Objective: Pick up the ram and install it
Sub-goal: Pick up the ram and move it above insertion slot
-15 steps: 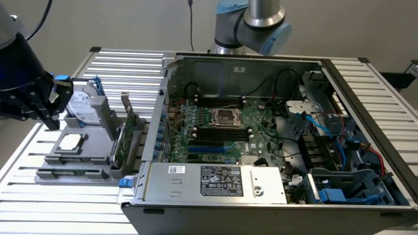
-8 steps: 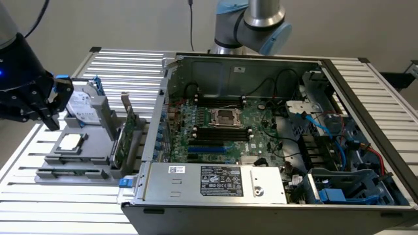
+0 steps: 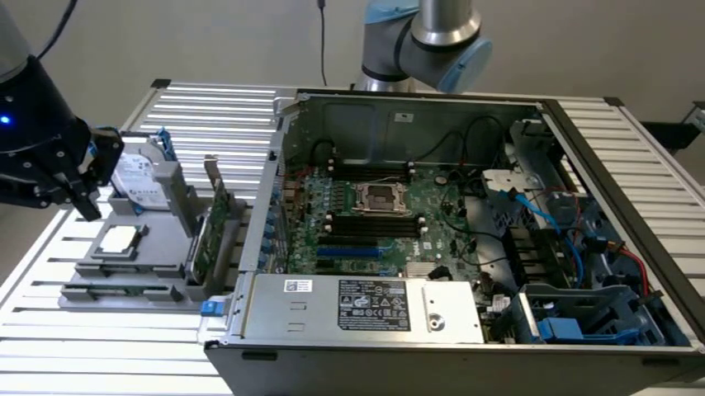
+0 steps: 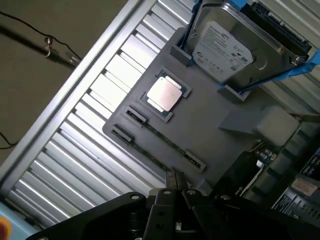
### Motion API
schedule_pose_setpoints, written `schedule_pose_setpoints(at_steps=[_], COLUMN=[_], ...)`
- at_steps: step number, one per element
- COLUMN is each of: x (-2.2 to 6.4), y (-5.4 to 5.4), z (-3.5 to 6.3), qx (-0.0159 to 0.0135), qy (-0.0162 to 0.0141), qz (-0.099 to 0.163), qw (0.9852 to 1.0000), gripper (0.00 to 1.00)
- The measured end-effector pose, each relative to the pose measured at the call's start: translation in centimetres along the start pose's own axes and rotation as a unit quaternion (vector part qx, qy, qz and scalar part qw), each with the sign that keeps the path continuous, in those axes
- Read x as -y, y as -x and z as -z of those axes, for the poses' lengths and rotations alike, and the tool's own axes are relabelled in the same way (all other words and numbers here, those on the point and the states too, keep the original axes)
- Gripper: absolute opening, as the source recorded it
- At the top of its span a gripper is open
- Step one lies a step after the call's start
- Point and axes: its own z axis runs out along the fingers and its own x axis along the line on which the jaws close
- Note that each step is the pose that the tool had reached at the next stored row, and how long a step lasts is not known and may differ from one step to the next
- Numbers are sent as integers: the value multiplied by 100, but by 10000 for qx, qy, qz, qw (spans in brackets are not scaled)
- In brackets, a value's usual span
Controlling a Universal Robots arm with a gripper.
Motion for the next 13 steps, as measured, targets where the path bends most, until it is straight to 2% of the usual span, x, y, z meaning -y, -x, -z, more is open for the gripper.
schedule_pose_setpoints(at_steps=[3,7,10,13], x=[0,0,0,0], y=[0,0,0,0], z=[0,0,0,0], qx=[-11,-29,-43,-56], qy=[-1,0,1,2], qz=[281,639,908,1184], qw=[9996,9979,9959,9929], gripper=[11,11,11,11])
